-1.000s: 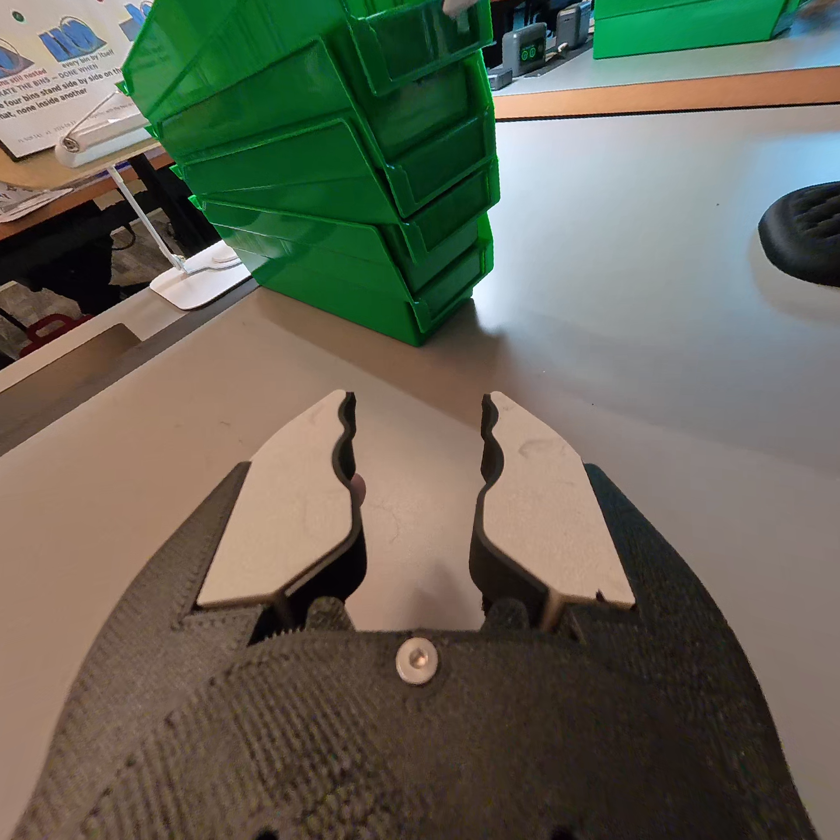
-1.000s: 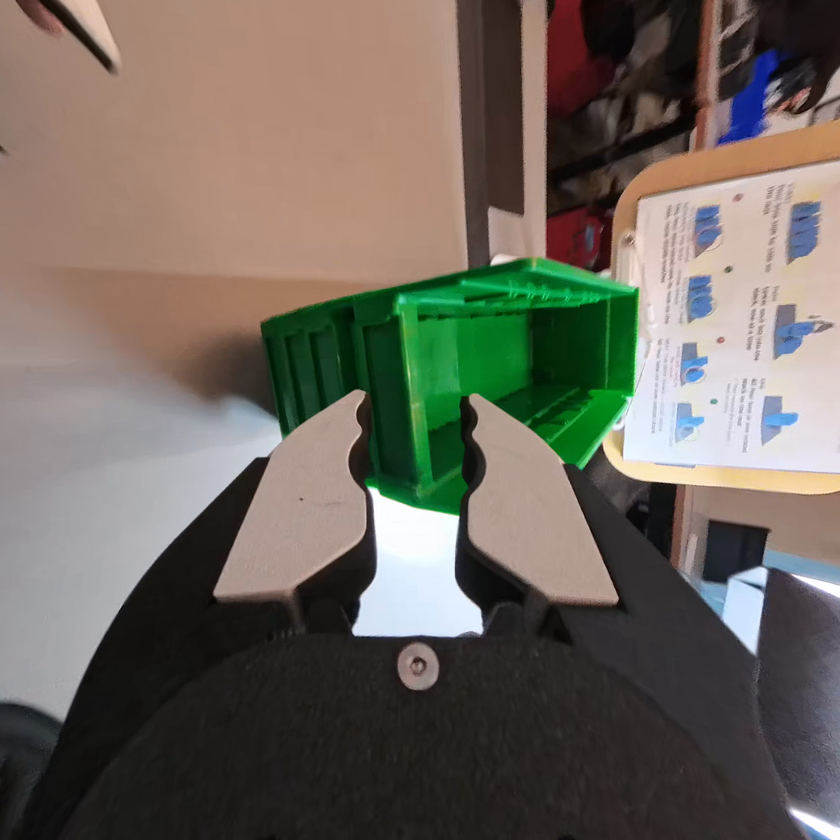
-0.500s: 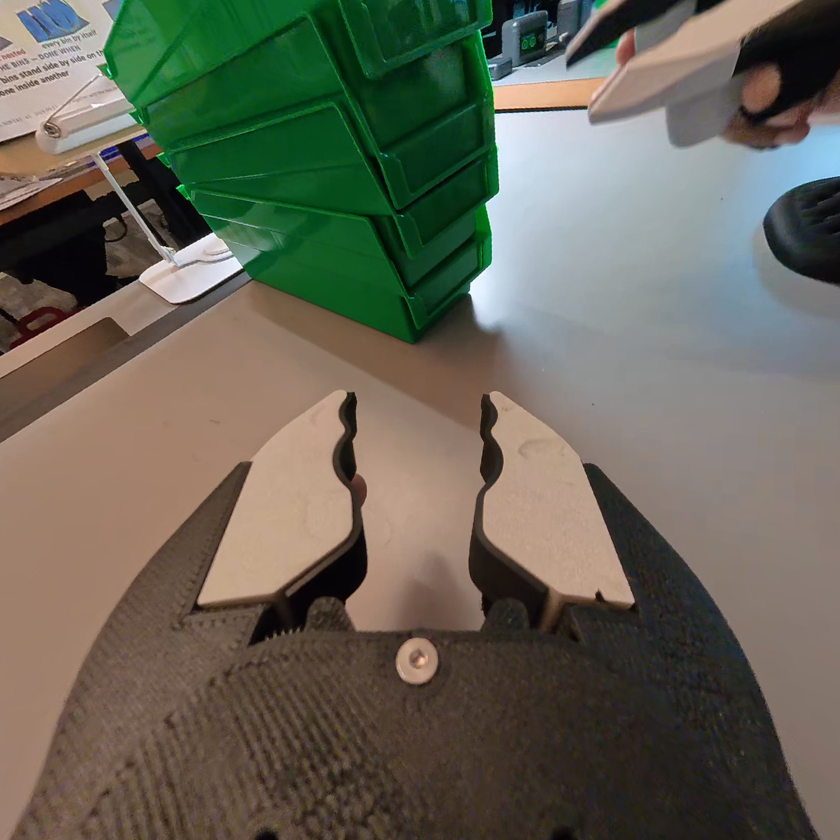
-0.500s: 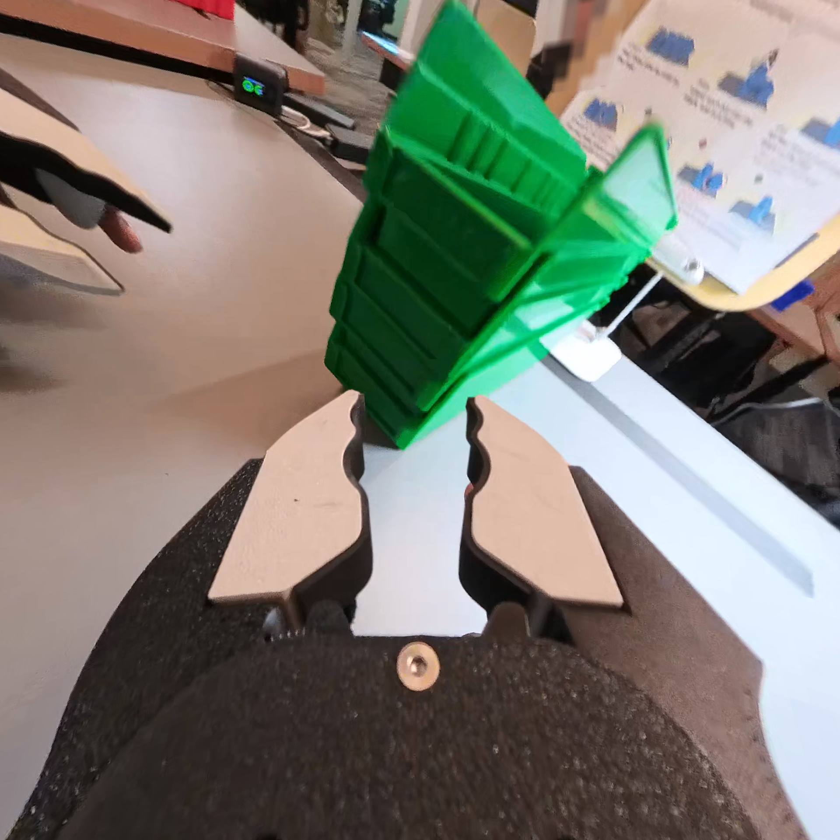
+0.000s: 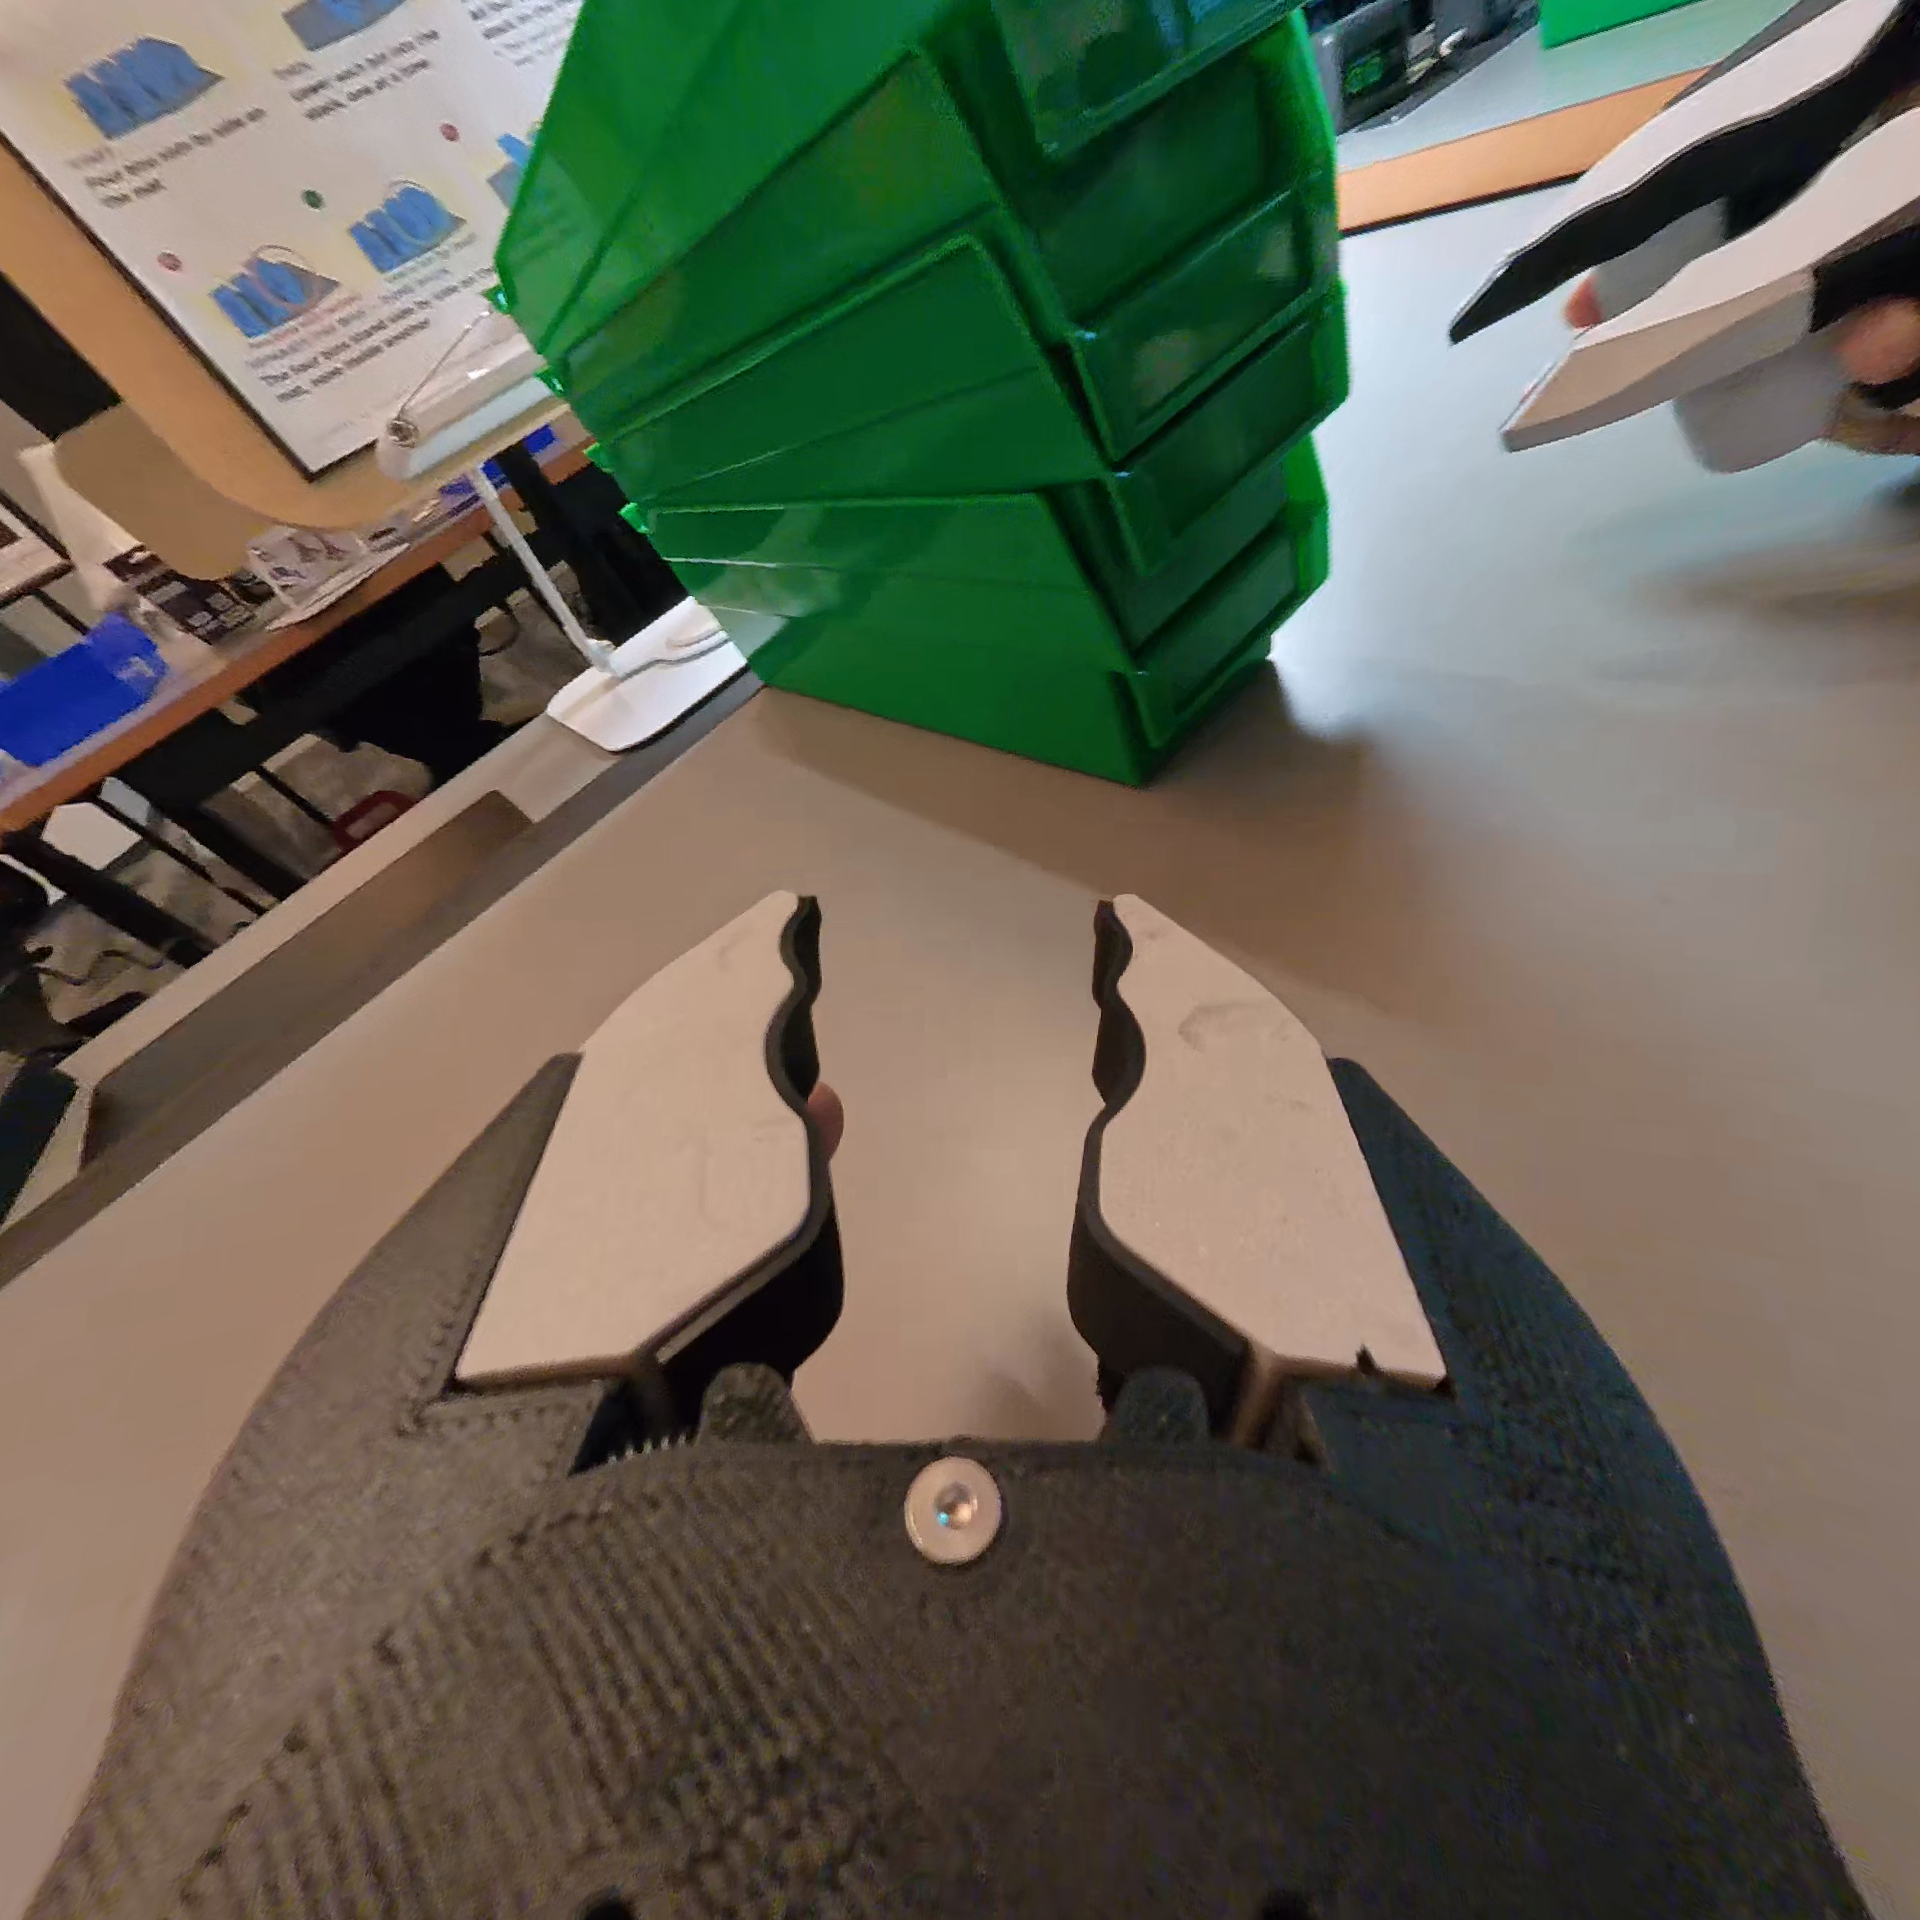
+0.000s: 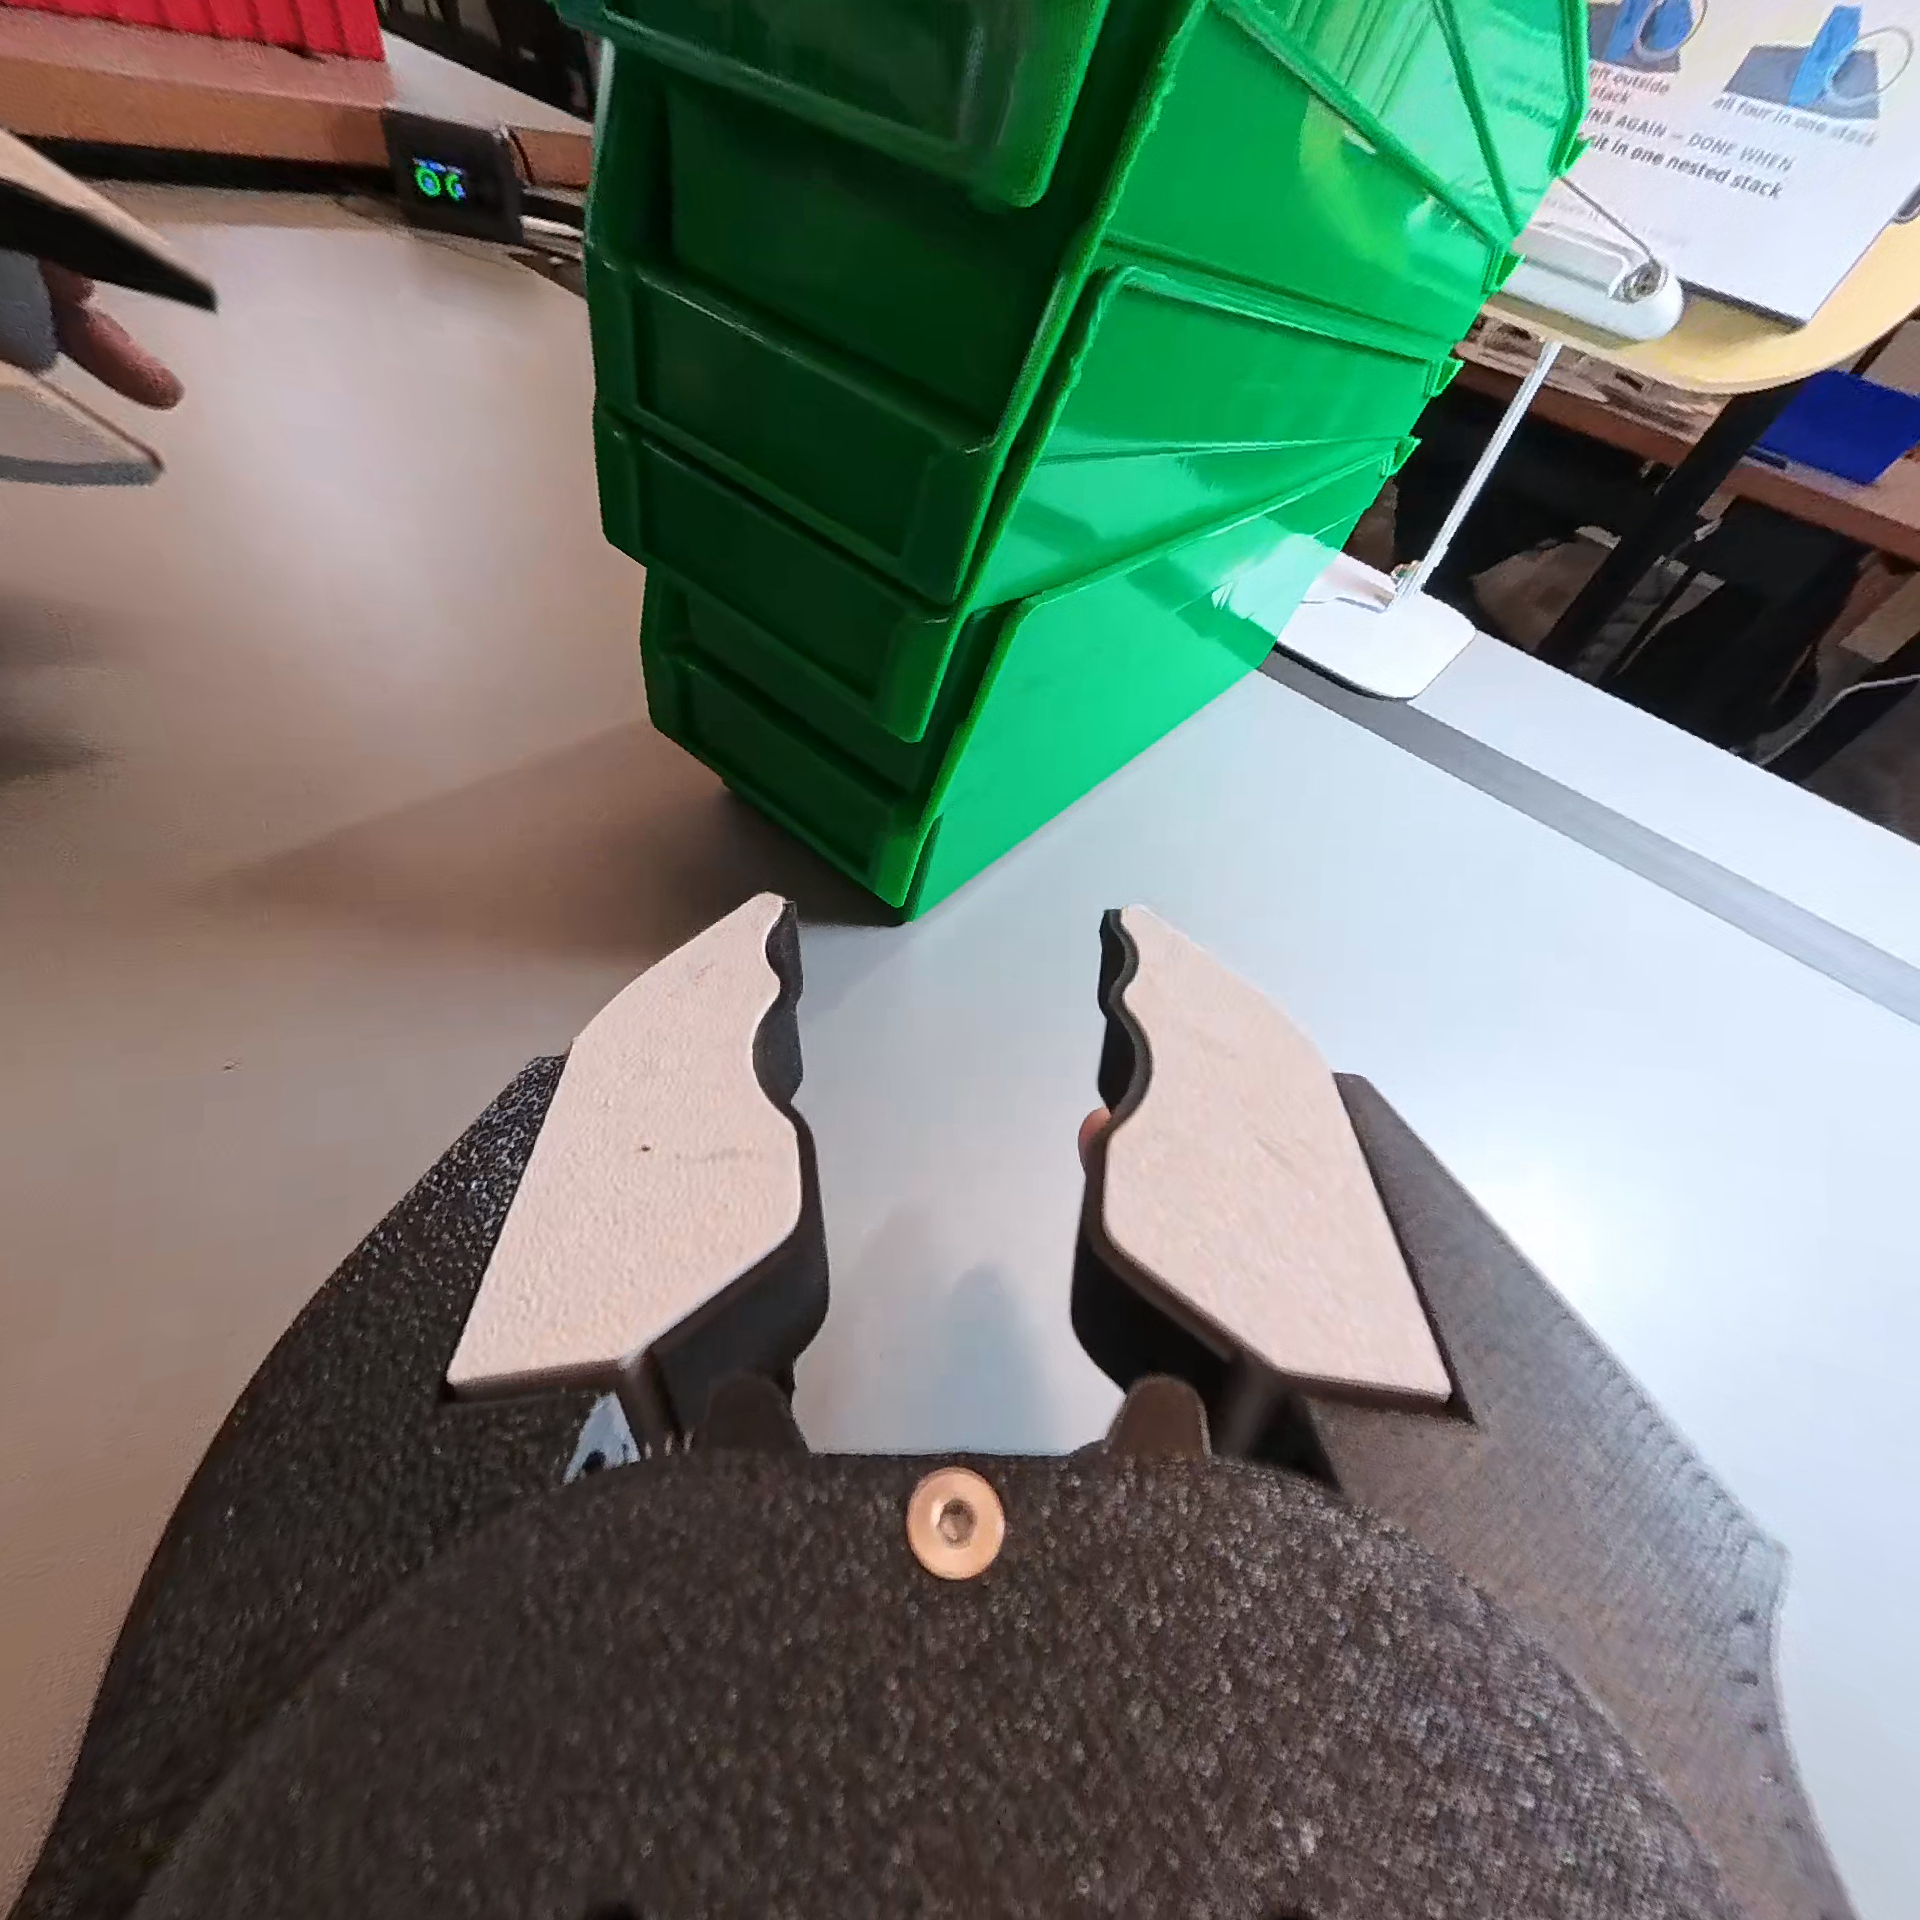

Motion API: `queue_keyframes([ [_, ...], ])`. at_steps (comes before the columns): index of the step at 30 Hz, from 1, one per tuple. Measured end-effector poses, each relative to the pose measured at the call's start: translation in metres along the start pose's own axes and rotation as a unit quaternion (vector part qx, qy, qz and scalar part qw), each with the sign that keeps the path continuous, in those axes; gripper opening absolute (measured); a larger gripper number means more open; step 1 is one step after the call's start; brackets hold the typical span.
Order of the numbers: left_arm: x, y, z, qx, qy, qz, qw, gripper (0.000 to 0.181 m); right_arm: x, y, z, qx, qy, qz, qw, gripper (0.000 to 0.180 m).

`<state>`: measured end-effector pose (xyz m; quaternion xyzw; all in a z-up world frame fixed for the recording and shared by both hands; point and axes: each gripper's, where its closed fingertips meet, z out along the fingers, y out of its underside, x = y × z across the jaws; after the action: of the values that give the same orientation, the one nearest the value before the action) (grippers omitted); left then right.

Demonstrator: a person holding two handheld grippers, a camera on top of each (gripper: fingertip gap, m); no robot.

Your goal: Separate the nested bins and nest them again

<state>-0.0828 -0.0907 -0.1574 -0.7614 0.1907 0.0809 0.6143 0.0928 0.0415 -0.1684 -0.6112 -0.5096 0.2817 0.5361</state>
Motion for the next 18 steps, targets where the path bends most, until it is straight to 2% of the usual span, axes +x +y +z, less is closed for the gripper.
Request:
queue_keyframes([
  [7,0.0,0.002,0.015,-0.004,0.003,0.016,1.0,0.051,0.002,-0.001,0.0,0.005,0.005,-0.007,1.0,0.054],
  [10,0.012,0.004,0.018,-0.007,0.032,0.032,0.999,0.049,0.004,-0.003,0.0,0.012,0.008,0.0,1.0,0.055],
  [14,0.024,0.006,0.019,-0.009,0.086,-0.003,0.996,0.048,0.005,-0.003,0.0,0.014,0.006,0.004,1.0,0.055],
  [18,0.023,-0.001,0.018,0.001,0.092,-0.033,0.995,0.047,0.001,-0.004,-0.001,0.015,0.002,0.003,1.0,0.056],
])
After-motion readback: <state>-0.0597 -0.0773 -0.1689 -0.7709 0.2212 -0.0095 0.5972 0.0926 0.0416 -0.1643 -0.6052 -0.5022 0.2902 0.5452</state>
